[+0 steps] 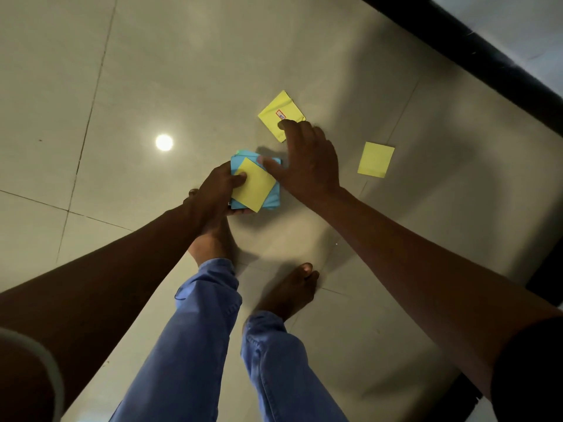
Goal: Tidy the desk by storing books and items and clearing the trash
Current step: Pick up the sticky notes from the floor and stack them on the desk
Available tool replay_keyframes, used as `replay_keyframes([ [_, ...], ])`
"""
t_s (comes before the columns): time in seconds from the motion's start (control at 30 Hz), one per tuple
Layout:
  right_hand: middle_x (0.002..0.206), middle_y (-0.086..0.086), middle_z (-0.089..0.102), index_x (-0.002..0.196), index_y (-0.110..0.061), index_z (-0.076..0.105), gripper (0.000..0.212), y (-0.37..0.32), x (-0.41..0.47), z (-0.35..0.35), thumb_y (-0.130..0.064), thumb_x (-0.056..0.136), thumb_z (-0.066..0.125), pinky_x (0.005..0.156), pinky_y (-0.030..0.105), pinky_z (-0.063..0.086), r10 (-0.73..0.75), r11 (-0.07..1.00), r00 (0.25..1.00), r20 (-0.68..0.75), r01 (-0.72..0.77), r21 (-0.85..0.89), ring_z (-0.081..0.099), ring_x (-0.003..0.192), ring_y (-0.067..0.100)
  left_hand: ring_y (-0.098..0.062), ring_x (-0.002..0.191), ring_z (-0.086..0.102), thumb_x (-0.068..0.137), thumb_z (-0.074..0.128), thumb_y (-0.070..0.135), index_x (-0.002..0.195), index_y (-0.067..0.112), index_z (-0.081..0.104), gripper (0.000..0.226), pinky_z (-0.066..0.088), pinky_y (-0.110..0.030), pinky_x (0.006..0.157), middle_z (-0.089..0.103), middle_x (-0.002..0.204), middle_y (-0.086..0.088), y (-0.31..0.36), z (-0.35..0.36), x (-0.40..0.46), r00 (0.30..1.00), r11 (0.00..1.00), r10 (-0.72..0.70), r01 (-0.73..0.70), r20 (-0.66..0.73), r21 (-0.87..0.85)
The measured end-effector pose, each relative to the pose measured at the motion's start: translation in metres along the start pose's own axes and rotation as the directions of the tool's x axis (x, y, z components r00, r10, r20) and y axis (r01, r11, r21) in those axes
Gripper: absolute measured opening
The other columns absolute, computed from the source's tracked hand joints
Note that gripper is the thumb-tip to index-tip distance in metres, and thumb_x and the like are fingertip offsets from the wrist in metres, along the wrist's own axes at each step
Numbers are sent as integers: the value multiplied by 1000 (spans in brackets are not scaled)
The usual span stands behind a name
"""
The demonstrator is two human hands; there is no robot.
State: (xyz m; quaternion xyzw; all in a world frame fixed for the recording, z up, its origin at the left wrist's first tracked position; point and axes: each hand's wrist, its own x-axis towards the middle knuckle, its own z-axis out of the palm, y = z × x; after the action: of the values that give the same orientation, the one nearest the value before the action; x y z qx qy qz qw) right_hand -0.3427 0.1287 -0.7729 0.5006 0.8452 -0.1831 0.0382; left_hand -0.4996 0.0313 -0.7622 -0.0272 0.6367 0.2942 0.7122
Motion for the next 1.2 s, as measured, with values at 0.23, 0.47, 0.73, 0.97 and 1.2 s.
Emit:
replay_keyframes([
  [0.23,134,13,53,136,-11,51,54,25,55,12,-37,92,68,93,44,49,248,961,944,217,-267,66,50,124,34,-30,109,64,105,52,21,133,25,54,29,56,-56,92,64,121,-5,1,-18,6,999,1000,3,-4,-49,-18],
  [0.47,139,12,47,142,-15,36,80,15,93,30,-51,83,77,96,45,46,452,887,850,272,-461,-34,49,128,33,-27,105,66,99,61,25,123,31,60,24,57,-55,88,66,117,-3,8,-37,11,999,999,41,-42,-29,-31],
  [0.73,138,13,46,133,-13,44,87,20,99,40,-53,69,89,99,46,46,537,827,786,308,-563,-5,47,129,32,-28,109,64,105,52,20,128,28,55,24,59,-42,75,63,120,-4,8,-37,17,996,994,-24,15,-82,-108],
  [0.97,99,-7,56,107,-16,43,60,27,84,36,-25,71,90,81,31,49,474,671,785,399,-615,414,61,97,21,-31,114,62,106,49,19,143,23,50,37,57,-42,75,60,130,-8,1,-37,20,992,982,-70,50,-108,-180],
  [1.2,93,5,72,90,-18,62,30,27,50,5,-8,77,86,60,23,52,262,411,831,491,-556,722,67,76,11,-27,106,63,105,47,19,136,26,51,32,56,-39,69,60,124,-6,-4,-38,17,984,980,-87,57,-155,-189],
])
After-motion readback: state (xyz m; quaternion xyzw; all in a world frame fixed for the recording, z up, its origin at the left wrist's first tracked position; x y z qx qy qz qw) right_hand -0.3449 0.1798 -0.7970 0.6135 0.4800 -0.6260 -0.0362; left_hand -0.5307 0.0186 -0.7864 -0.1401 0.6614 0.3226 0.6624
